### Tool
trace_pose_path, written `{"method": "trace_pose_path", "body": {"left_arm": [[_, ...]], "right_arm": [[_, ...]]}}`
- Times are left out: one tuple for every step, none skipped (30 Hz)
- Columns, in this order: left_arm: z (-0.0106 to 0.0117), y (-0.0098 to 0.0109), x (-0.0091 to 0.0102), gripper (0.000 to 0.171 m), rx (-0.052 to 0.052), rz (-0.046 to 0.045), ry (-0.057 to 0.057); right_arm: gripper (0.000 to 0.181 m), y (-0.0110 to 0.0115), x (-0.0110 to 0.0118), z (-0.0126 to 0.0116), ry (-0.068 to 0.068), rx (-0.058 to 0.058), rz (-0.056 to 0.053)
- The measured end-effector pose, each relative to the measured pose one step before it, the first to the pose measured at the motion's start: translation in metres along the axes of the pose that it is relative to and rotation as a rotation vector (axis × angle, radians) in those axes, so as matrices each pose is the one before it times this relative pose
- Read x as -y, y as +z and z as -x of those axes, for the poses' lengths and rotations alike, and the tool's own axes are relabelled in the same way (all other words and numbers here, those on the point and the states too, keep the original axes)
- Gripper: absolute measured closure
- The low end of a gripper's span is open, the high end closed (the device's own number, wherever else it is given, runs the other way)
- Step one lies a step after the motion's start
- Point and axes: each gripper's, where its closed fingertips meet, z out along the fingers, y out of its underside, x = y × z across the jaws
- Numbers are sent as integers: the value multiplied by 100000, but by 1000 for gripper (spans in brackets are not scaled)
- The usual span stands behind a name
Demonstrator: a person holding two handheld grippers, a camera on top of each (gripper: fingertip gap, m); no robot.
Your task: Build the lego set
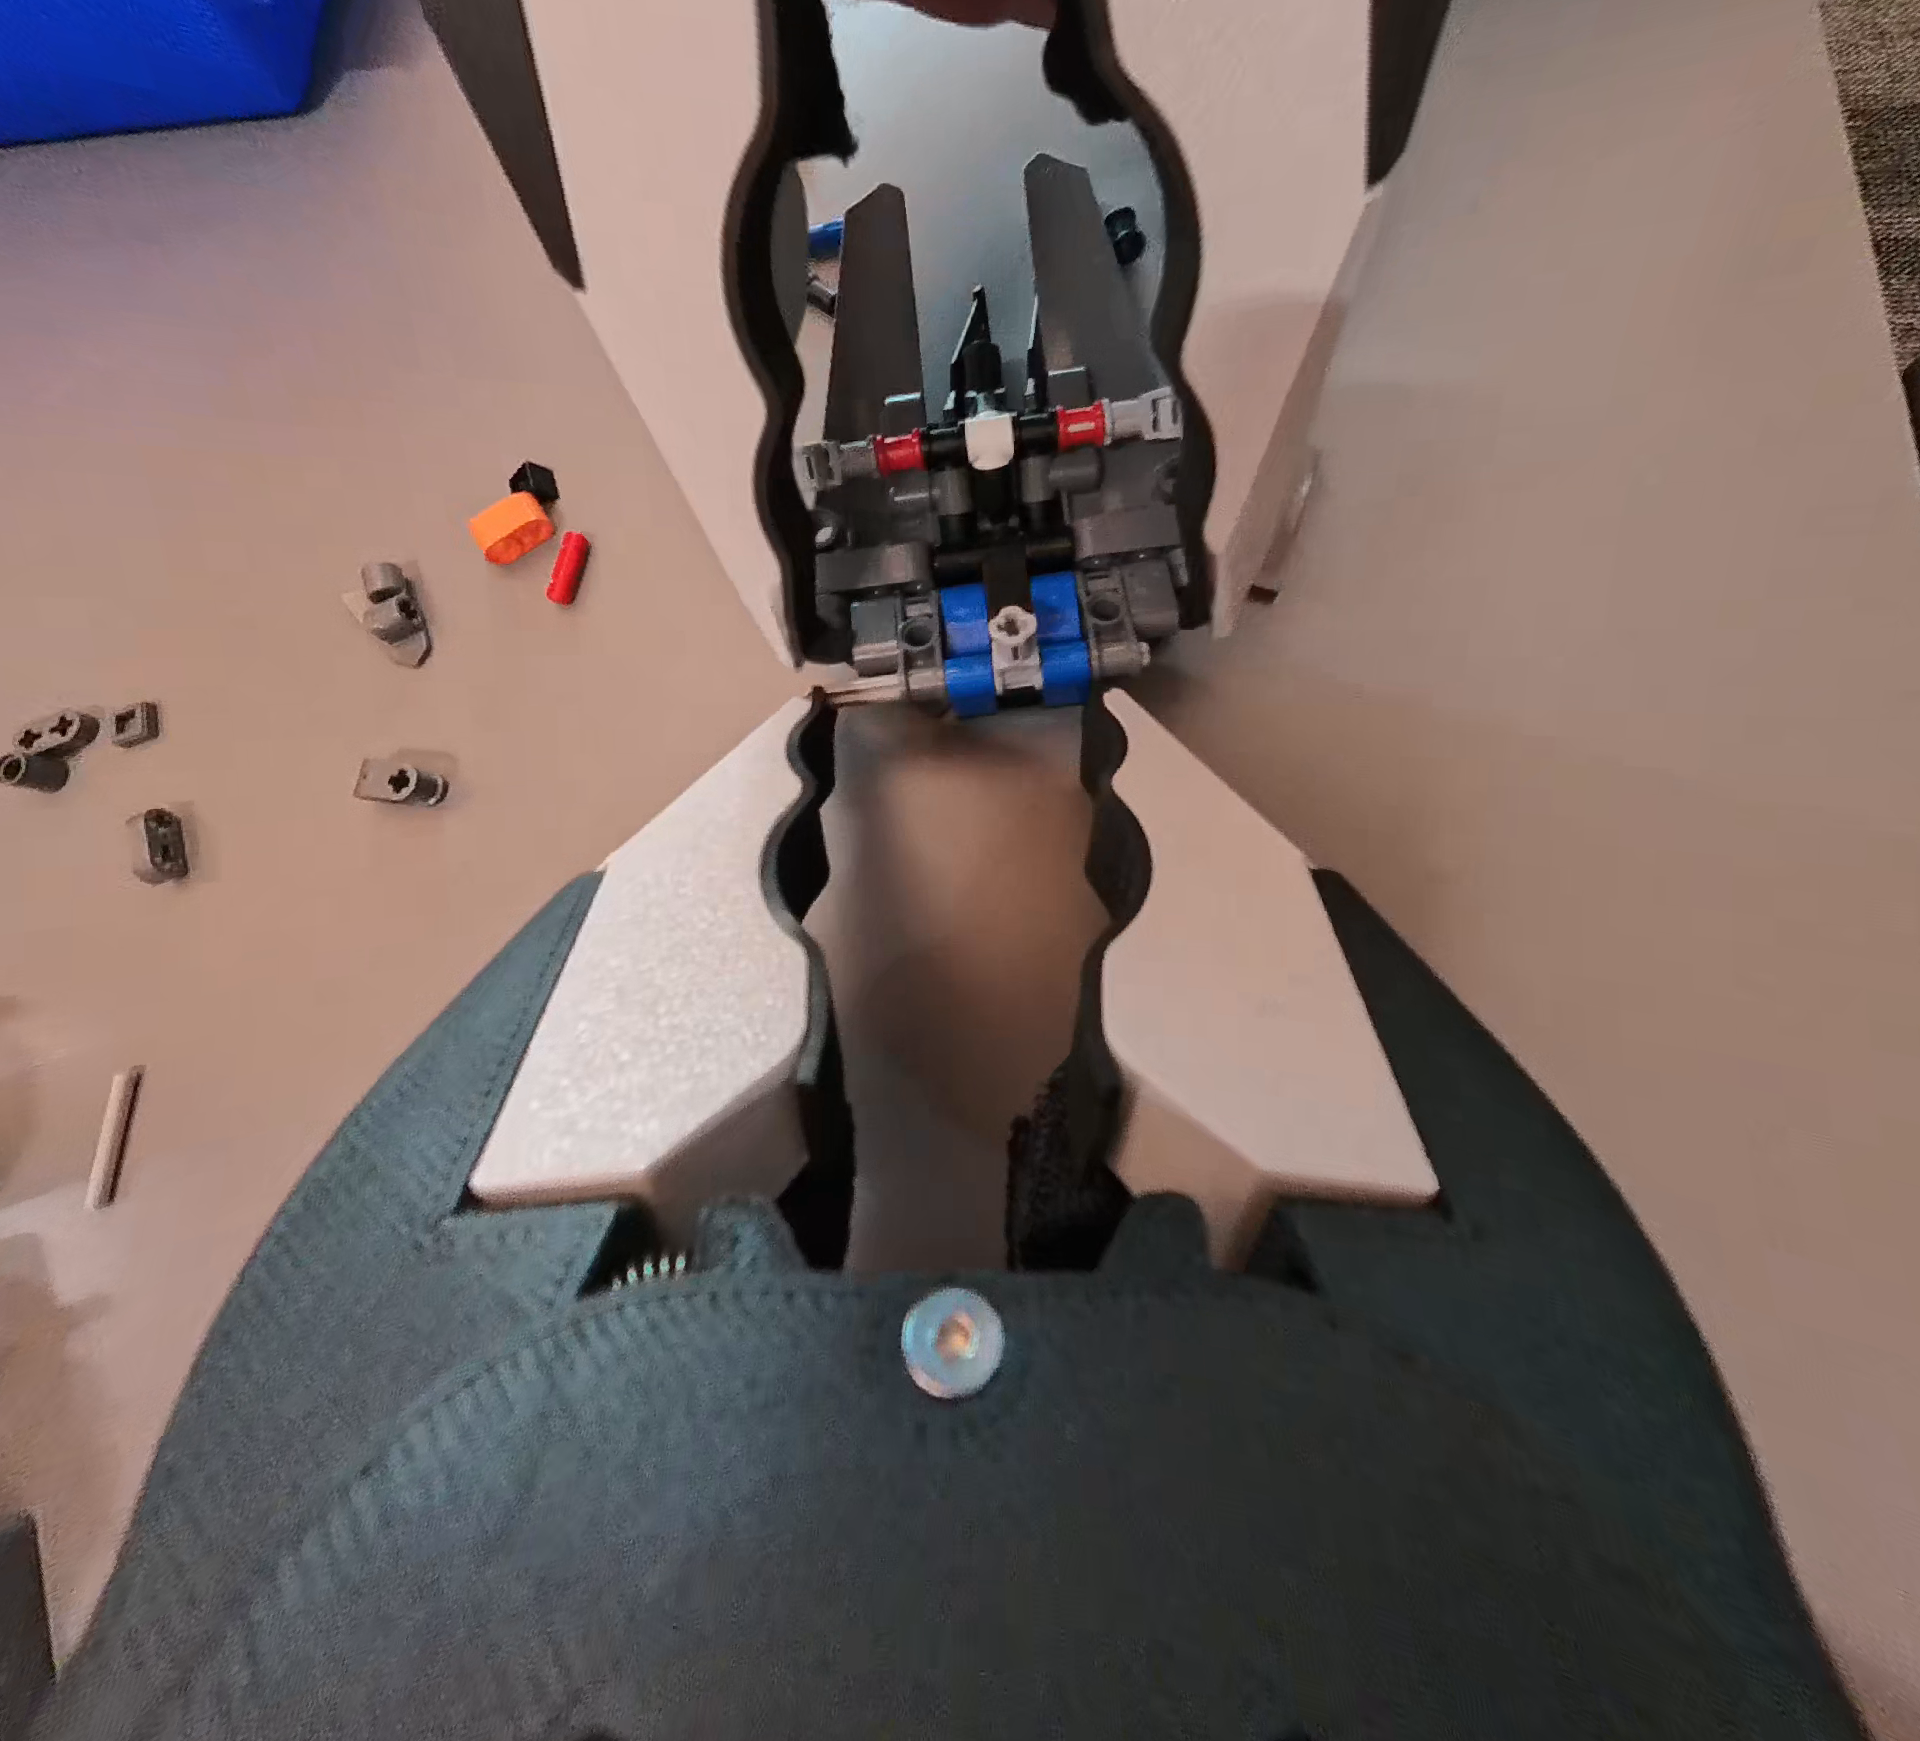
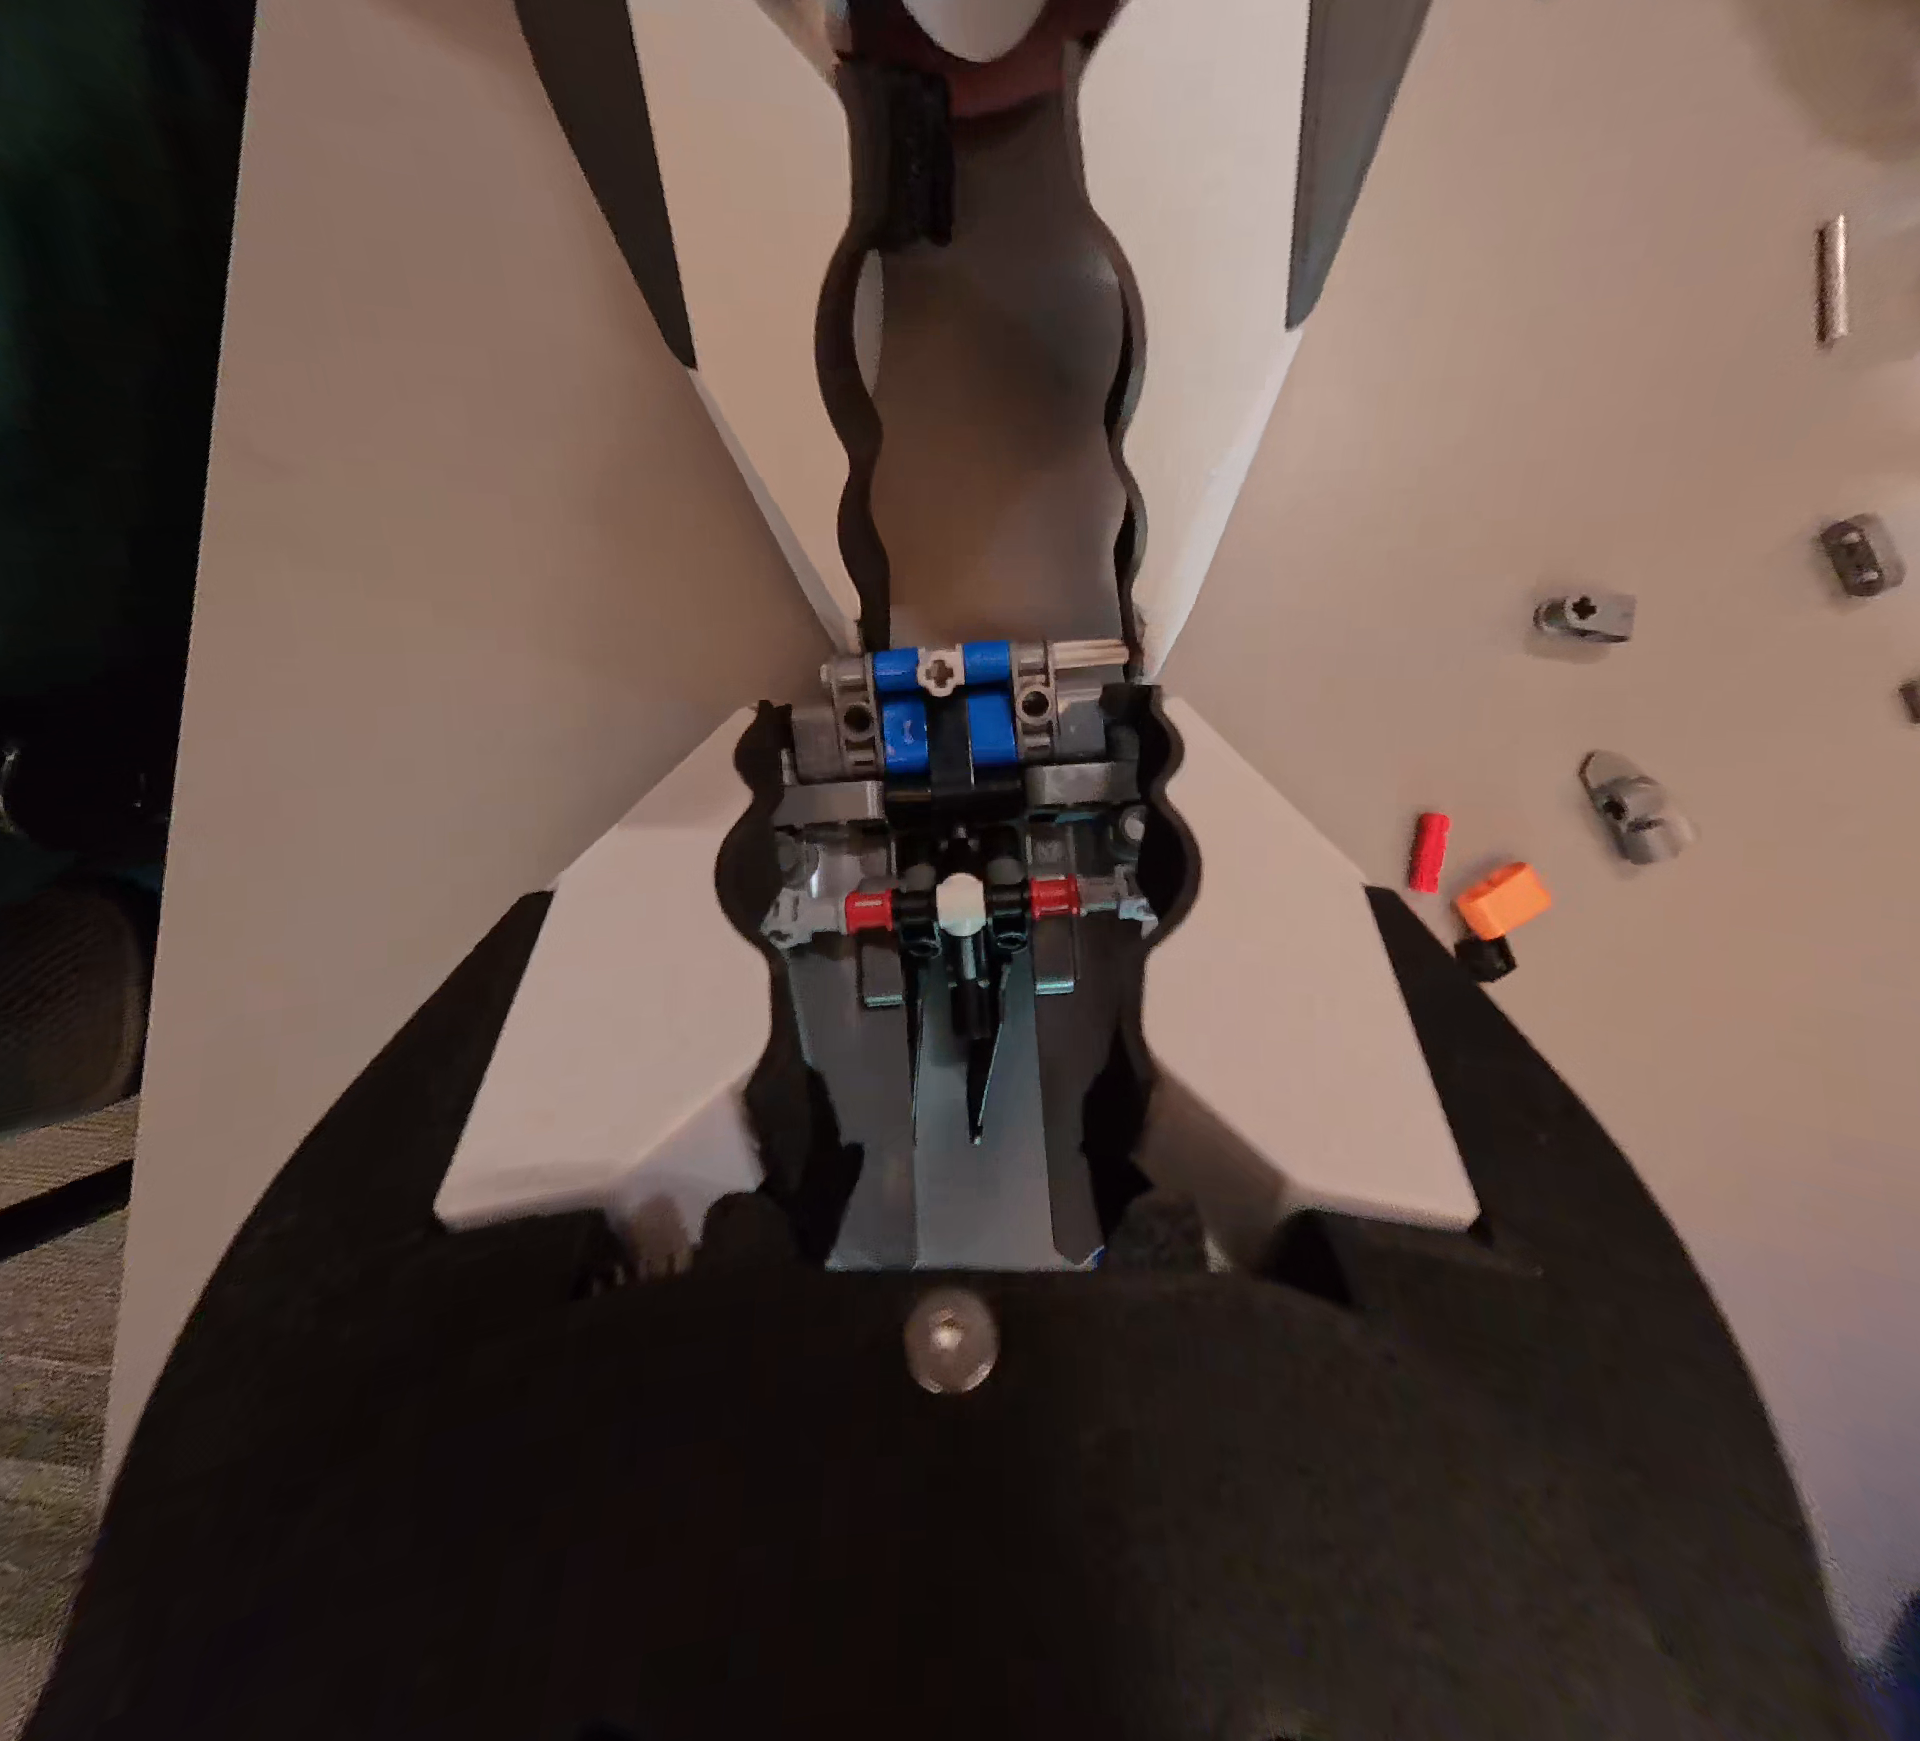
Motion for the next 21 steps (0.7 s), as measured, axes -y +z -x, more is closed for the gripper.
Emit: {"method": "trace_pose_path", "body": {"left_arm": [[0, 7, 3, 125, -142, -223, -320], [4, 1, 5, 125, 67, -223, 111], [10, 9, 14, 125, 158, -22, 244], [-6, -2, 4, 125, -49, 92, -192], [-4, 8, 1, 125, 38, 98, -13], [-1, 1, 12, 125, 216, -37, 467], [-6, 0, 2, 125, 256, 110, 313], [10, -18, 7, 125, 399, 109, 946], [-8, 1, 28, 125, 282, 24, 528], [8, -11, 2, 125, 272, -19, 470], [-5, -3, 5, 125, 77, 128, 73], [8, -1, -1, 126, 293, 179, 552], [5, -3, -2, 126, 385, 194, 312], [-1, -4, -9, 125, 30, 20, -372], [4, 2, -6, 125, -246, -293, -562], [1, 15, -4, 125, -382, -357, -526], [-5, 11, 11, 125, -80, -200, 93], [2, 10, 7, 125, -87, -26, -88], [-1, 21, 0, 126, -325, -81, -345], [8, 5, 8, 125, -212, -144, -67], [2, 0, -14, 125, -47, 168, -62]], "right_arm": [[116, -78, 5, -18, 1150, 498, -309], [117, -42, 14, -41, 362, 282, -599], [117, 33, -27, 6, -113, 99, -260], [117, 13, -24, 1, -894, -507, -100], [117, 44, -10, -19, -195, -221, -12], [117, 41, -10, -1, -170, -108, -93], [117, -1, -13, -7, -631, -205, -219], [117, 41, 7, 14, -129, -300, -491], [117, 21, -16, 1, 113, 53, -792], [117, 18, -14, -5, 307, 215, -813], [117, 24, -24, 1, 605, 55, -137], [117, -16, 6, 9, -857, -564, 237], [117, 0, 51, 9, -942, -581, -190], [117, 0, 23, -5, -43, -320, -789], [117, -19, -15, -8, 851, -21, -431], [117, -57, 30, 1, -902, -970, 73], [118, -53, 42, 25, -1574, -1450, 336], [122, -53, 35, 171, -819, 8, 556], [124, -25, -26, 118, -1202, -263, 955], [124, -5, -4, -4, -174, -338, 673], [124, 15, -16, -7, 343, 115, 369]]}}
